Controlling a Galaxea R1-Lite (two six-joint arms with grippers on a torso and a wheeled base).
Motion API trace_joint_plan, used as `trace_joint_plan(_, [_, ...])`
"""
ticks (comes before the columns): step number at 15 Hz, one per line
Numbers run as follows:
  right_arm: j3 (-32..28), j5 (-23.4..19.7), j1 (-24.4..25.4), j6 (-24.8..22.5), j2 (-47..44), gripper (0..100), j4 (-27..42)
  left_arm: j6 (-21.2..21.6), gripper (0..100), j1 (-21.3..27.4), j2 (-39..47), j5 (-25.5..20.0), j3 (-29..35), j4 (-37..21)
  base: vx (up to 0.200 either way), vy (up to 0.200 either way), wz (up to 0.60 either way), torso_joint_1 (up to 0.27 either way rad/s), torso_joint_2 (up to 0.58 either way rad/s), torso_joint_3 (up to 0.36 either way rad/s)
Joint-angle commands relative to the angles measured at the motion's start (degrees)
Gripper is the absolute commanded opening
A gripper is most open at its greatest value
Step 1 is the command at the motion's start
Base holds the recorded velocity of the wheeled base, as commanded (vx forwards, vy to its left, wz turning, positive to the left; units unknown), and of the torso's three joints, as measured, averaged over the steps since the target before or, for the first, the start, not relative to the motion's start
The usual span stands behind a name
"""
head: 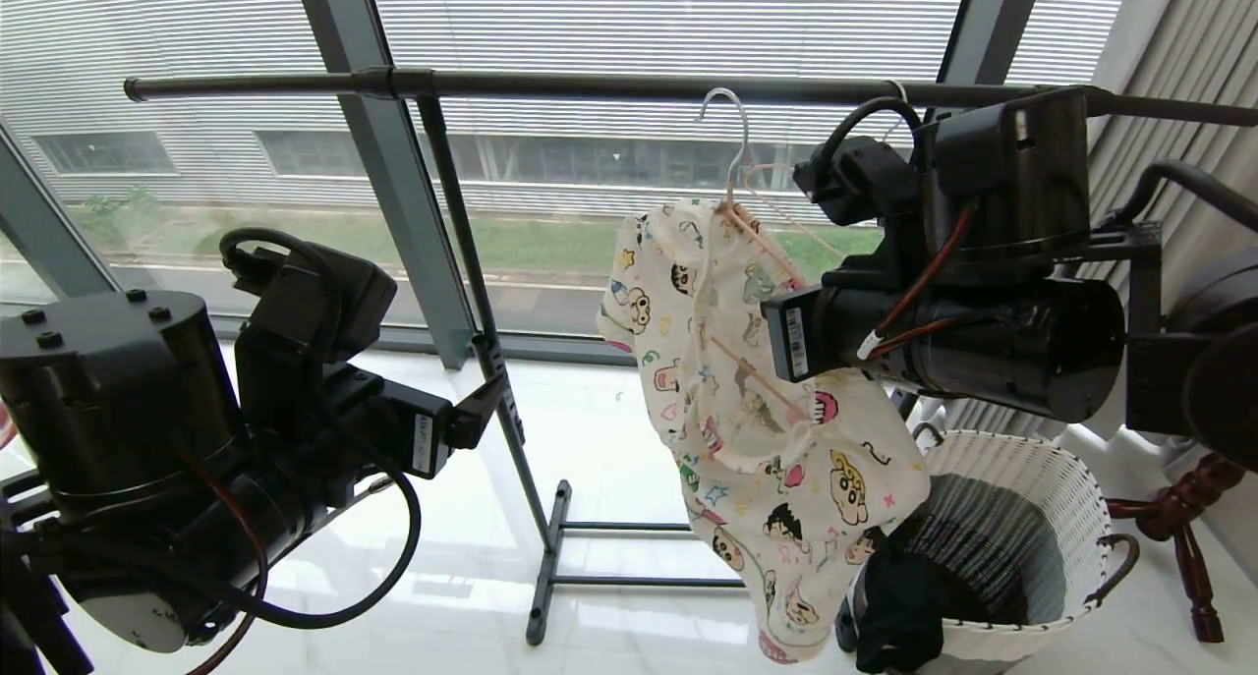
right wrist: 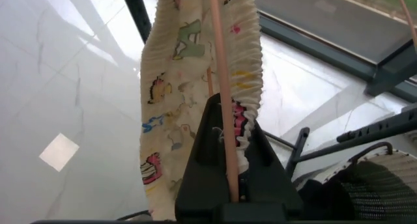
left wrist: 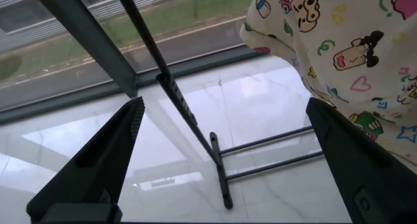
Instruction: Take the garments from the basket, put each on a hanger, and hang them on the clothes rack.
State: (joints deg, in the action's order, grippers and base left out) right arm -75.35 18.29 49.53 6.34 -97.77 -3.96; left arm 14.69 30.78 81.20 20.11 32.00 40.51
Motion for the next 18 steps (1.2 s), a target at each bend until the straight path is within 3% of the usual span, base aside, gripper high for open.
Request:
trace_joint_plan(1, [-0.94,0.17,-0.75,-0.01,-0.14,0,0.01,-0.01,100,0.07,0.1,-0.16,-0.01,0.01,0.2,0.0,0.0,-0.007,0.0,0.002])
trace_joint_plan(8, [-2.08,0.26,-1.37,-2.47,0.74,0,-0.08,0.25,100,0.77,0.19,-0.51,-0.01,0.01,0.2,0.0,0.0,0.004,0.0,0.002])
trace_joint_plan(13, [-3.49,-0.8,-3.48,-5.46,0.47,0,0.01,0.43,100,2.44,0.1,-0.51,0.26,0.01,0.0,0.0,0.0,0.0,0.0,0.0])
trace_joint_plan(15, [-6.56,-3.7,-6.38,-5.64,-2.25,0,0.27,5.35,100,2.0,-0.52,-0.43,1.05,0.1,0.0,0.0,0.0,0.0,0.0,0.0])
trace_joint_plan(18, [-11.22,-5.28,-8.22,-6.08,-6.73,0,0.8,6.23,100,2.35,-1.66,-0.43,0.61,0.1,0.0,0.0,0.0,0.0,0.0,0.0])
